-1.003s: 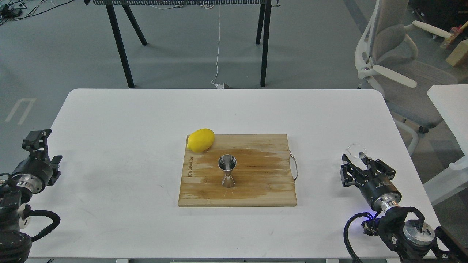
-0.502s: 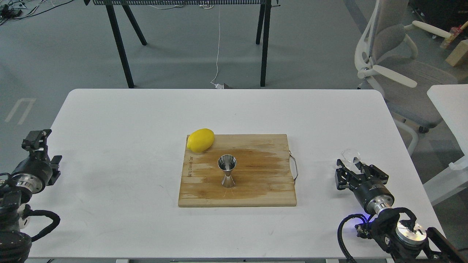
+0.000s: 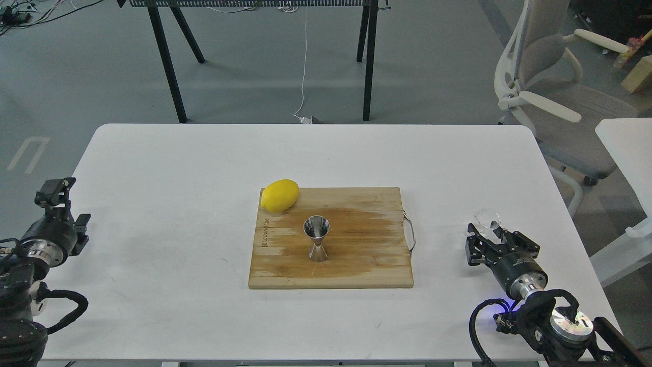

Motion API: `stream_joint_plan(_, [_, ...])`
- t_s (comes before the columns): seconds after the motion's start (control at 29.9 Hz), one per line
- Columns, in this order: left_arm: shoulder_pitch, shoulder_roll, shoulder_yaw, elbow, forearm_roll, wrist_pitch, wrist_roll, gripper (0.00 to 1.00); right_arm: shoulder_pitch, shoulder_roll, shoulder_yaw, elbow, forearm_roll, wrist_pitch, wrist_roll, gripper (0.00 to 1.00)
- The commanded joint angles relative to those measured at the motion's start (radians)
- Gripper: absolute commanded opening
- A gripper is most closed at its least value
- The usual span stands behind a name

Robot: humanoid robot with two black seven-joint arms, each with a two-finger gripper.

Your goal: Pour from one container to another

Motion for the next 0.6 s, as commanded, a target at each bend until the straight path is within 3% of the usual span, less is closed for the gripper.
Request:
stream_joint_plan(0.0, [-0.003,-0.001,0.002,0.000,0.000,0.000,0.000,1.00,-0.002,0.000,0.000,0.003,0.001,0.000,0.000,0.49])
stream_joint_plan(0.57, [-0.003,-0.001,0.002,0.000,0.000,0.000,0.000,1.00,-0.022,-0.002,0.002,0.018,0.015,0.000,-0.003,0.63])
